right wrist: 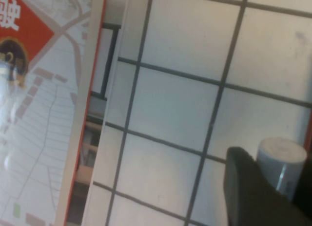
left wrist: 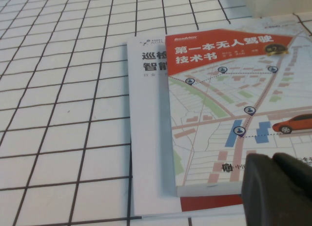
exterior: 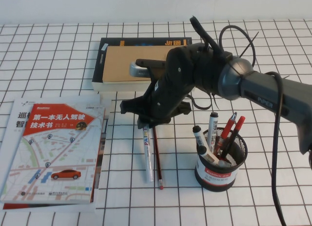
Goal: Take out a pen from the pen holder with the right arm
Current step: 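Take a marker out of the pen holder and lay it on the table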
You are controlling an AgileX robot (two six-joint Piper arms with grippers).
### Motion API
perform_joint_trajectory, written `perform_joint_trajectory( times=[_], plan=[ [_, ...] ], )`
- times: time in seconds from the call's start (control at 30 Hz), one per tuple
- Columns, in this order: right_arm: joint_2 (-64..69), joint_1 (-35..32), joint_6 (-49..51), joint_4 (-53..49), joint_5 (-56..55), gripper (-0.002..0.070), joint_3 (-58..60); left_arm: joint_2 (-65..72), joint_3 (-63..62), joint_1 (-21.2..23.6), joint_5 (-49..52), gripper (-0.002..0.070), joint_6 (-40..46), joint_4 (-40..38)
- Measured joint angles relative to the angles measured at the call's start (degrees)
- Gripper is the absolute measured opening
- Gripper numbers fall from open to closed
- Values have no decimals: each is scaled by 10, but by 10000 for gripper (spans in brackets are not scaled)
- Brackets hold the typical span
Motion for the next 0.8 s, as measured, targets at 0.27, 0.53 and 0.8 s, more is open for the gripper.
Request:
perform_joint_trajectory(
  times=[0.27,0.53,0.8],
  plan=[
    [0,0,0,-14,-7,210,-3,0,0,0,0,-4,0,0],
    [-1,0,0,-18,-7,272,-3,0,0,0,0,-4,0,0],
    [-103,8,-2,-61,-8,239,-3,0,0,0,0,-4,0,0]
  ],
)
